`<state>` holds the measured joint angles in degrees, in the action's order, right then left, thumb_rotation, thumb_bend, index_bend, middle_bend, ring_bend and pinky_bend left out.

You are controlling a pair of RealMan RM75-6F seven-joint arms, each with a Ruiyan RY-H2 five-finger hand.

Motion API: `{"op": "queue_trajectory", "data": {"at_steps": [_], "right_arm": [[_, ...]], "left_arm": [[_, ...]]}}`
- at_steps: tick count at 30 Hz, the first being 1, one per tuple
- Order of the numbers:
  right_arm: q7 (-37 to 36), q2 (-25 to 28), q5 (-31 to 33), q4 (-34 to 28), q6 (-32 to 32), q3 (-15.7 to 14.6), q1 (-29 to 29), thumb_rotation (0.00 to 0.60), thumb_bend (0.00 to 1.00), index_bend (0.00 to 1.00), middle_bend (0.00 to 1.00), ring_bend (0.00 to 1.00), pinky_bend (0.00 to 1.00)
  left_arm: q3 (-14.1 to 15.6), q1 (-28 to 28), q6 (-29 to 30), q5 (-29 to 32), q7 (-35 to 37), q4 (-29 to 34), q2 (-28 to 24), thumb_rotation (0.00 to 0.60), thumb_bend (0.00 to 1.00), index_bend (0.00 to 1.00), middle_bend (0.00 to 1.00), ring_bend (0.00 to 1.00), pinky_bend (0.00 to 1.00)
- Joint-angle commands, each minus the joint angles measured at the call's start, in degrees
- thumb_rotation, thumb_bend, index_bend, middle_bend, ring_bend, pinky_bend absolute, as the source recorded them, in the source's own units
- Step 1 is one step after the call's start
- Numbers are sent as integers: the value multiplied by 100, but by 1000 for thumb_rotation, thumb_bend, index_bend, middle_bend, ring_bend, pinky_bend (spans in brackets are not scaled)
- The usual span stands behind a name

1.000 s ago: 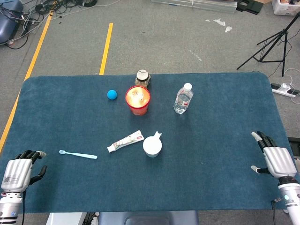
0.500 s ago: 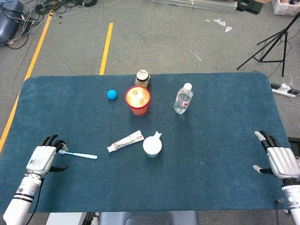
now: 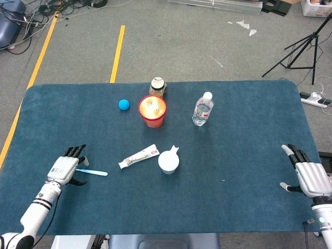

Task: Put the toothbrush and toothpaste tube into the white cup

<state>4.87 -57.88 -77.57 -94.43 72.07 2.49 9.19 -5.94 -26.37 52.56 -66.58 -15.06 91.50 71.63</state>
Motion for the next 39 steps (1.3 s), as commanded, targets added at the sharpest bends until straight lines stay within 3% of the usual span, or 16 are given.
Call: {"op": "queue_trajectory", "data": {"at_steps": [1,9,17,39], "right_arm": [[-9,5,0,-1,2,2,-2,600,0,55,95,133,576],[-38,13,0,10,-13,3,1,600,0,55,95,133,576],[-45,18,-8,4,-7,3,-3,600,0,56,95,133,576],[-85,38,-15,3,-5,7,-7,600,0,56,95,133,576]], "left_arm": [[-15,-161,-230,236,-31,-172,125,600,0,399,0,0,0],[23,-408,-606,673,-18,-492,329,600,13,409,0,0,0],[83,-515,-698,862,44,-627,415,600,199,413,0,0,0],[238,-488,-343,602,238,-1075,882,600,207,482,0,0,0]]}}
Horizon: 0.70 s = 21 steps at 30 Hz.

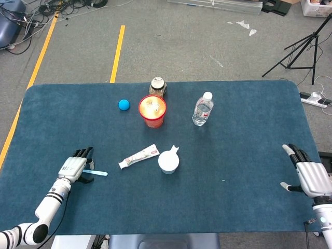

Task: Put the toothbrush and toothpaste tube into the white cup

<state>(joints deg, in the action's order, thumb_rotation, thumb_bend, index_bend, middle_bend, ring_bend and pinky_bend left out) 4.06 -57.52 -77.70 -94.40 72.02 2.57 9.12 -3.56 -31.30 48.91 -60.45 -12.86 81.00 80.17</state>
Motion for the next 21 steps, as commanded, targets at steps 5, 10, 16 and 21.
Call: {"op": "queue_trajectory", "data": {"at_steps": [5,10,16,21], "right_arm": [[-14,2,-8,9,2,-2,-3,600,0,56,95,133,576],[-16,6,-2,4,-5,3,1,600,0,56,95,133,576],[-21,6,-7,7,0,1,-2,600,0,56,95,133,576],[-30,12,-13,5,8,2,-6,600,0,55,95,133,576]], "left_arm": [[-6,5,39,1,40,-80,85,600,238,492,0,0,0],[-15,-4,46,30,30,-99,105,600,268,501,0,0,0],[-3,-10,49,81,-23,-119,139,600,276,505,0,0,0],[5,-22,62,124,-101,-138,172,600,289,506,0,0,0]]}}
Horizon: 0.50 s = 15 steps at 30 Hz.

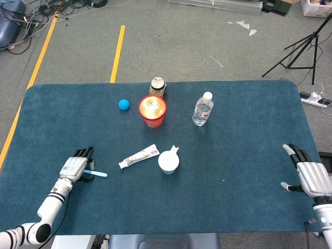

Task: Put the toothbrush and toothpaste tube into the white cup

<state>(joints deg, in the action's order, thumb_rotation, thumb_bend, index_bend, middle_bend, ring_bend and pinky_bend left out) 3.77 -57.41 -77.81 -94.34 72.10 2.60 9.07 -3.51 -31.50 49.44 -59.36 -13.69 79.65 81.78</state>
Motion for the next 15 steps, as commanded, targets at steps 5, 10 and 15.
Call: {"op": "queue_trajectory", "data": {"at_steps": [5,10,15], "right_arm": [[-13,8,-1,-4,5,2,-4,600,0,56,95,133,576],[-26,11,-12,-5,19,0,-11,600,0,55,95,133,576],[-17,14,-11,-15,21,2,-12,600,0,55,95,133,576]], "left_arm": [[5,-11,5,50,-53,-3,21,600,336,512,0,0,0],[9,-6,25,68,-68,4,25,600,355,531,0,0,0],[14,21,67,60,-47,10,26,600,358,551,0,0,0]]}}
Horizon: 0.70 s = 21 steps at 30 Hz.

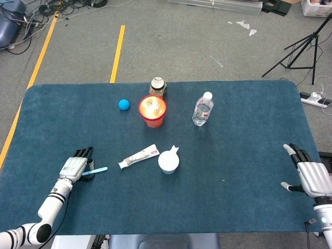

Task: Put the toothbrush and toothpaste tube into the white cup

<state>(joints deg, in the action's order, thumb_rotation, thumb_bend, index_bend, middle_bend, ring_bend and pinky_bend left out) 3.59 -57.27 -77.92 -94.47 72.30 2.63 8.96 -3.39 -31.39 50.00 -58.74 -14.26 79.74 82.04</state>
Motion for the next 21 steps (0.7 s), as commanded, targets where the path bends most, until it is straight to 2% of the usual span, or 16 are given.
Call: {"op": "queue_trajectory", "data": {"at_steps": [1,13,21], "right_arm": [[4,-2,-1,0,1,-2,-1,600,0,55,95,133,576],[-1,5,-7,-8,12,0,-6,600,0,56,95,133,576],[-34,15,-30,-7,38,0,-19,600,0,56,95,133,576]], "left_arm": [[6,17,16,-1,15,-3,2,600,358,553,0,0,0],[6,41,92,-19,-18,-68,70,600,360,568,0,0,0],[-29,123,251,-127,113,126,-42,600,360,569,0,0,0]]}}
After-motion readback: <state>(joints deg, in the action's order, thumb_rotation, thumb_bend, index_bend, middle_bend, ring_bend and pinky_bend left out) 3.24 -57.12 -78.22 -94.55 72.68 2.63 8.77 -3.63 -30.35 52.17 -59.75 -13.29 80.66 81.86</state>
